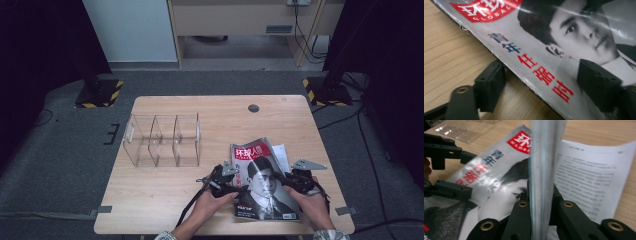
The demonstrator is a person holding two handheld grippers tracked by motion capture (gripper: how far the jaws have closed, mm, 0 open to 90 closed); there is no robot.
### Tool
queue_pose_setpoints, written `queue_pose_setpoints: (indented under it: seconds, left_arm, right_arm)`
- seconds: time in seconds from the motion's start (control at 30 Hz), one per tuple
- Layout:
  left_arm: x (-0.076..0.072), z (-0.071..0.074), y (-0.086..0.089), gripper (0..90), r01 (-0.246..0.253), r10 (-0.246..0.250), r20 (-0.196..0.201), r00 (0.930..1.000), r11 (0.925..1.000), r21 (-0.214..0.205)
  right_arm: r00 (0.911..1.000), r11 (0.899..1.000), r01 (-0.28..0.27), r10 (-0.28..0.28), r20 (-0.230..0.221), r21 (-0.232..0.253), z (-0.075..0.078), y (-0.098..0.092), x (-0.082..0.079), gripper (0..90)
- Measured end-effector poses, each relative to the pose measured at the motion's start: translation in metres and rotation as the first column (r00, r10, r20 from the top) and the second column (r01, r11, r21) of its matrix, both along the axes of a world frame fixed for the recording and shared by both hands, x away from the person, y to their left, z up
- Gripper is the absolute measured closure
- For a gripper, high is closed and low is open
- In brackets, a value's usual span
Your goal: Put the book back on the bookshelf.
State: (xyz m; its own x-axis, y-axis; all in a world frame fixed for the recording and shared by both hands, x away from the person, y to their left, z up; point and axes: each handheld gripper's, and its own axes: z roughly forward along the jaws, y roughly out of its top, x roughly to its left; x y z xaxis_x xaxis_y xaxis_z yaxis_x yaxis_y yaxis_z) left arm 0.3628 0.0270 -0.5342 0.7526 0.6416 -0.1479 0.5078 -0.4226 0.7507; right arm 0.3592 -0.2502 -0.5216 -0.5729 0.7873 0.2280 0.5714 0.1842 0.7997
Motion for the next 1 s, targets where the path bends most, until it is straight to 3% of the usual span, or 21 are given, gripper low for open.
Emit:
queue_pose_setpoints:
  seconds: [0.07, 0.13, 0.23, 0.33, 0.4, 0.53, 0.7, 0.83, 1.0]
  left_arm:
    - [-0.001, 0.0, 0.0, 30.6, -0.005, 0.005, 0.015, 0.9999, 1.0, 0.008]
    - [-0.001, 0.0, 0.0, 33.6, -0.007, 0.007, 0.023, 0.9997, 0.9999, 0.014]
    - [-0.001, 0.0, 0.002, 37.3, -0.015, 0.015, 0.029, 0.9995, 0.9997, 0.017]
    - [-0.001, 0.0, 0.003, 40.7, -0.019, 0.018, 0.031, 0.9994, 0.9997, 0.017]
    - [-0.001, 0.0, 0.003, 43.9, -0.023, 0.023, 0.031, 0.9993, 0.9996, 0.015]
    - [-0.001, 0.001, 0.004, 50.5, -0.026, 0.026, 0.024, 0.9994, 0.9997, 0.0]
    - [0.003, 0.006, 0.003, 55.1, -0.014, 0.013, 0.03, 0.9995, 0.9999, 0.004]
    - [0.013, 0.012, -0.003, 46.7, 0.003, -0.003, 0.023, 0.9997, 1.0, 0.003]
    - [0.034, 0.022, -0.009, 35.5, -0.009, 0.009, -0.006, 0.9999, 0.9988, -0.047]
  right_arm:
    - [0.9999, 0.999, -0.011, 0.011, -0.002, -0.053, -0.002, 0.002, 0.001, 78.9]
    - [0.9999, 0.995, -0.005, 0.003, -0.013, -0.103, -0.004, 0.004, 0.002, 65.4]
    - [0.9977, 0.983, 0.042, -0.051, -0.044, -0.18, -0.006, 0.002, 0.004, 39.0]
    - [0.9908, 0.968, 0.124, -0.133, -0.024, -0.218, -0.006, -0.008, 0.003, 25.5]
    - [0.9877, 0.968, 0.142, -0.152, -0.036, -0.207, -0.005, -0.013, 0.0, 27.9]
    - [0.9903, 0.972, 0.113, -0.127, -0.056, -0.205, -0.008, -0.012, -0.001, 33.8]
    - [0.991, 0.971, 0.121, -0.13, -0.032, -0.205, -0.01, -0.01, -0.002, 34.2]
    - [0.9909, 0.97, 0.124, -0.132, -0.024, -0.209, -0.011, -0.008, -0.002, 34.6]
    - [0.9927, 0.972, 0.116, -0.12, -0.009, -0.205, -0.012, -0.009, -0.001, 34.8]
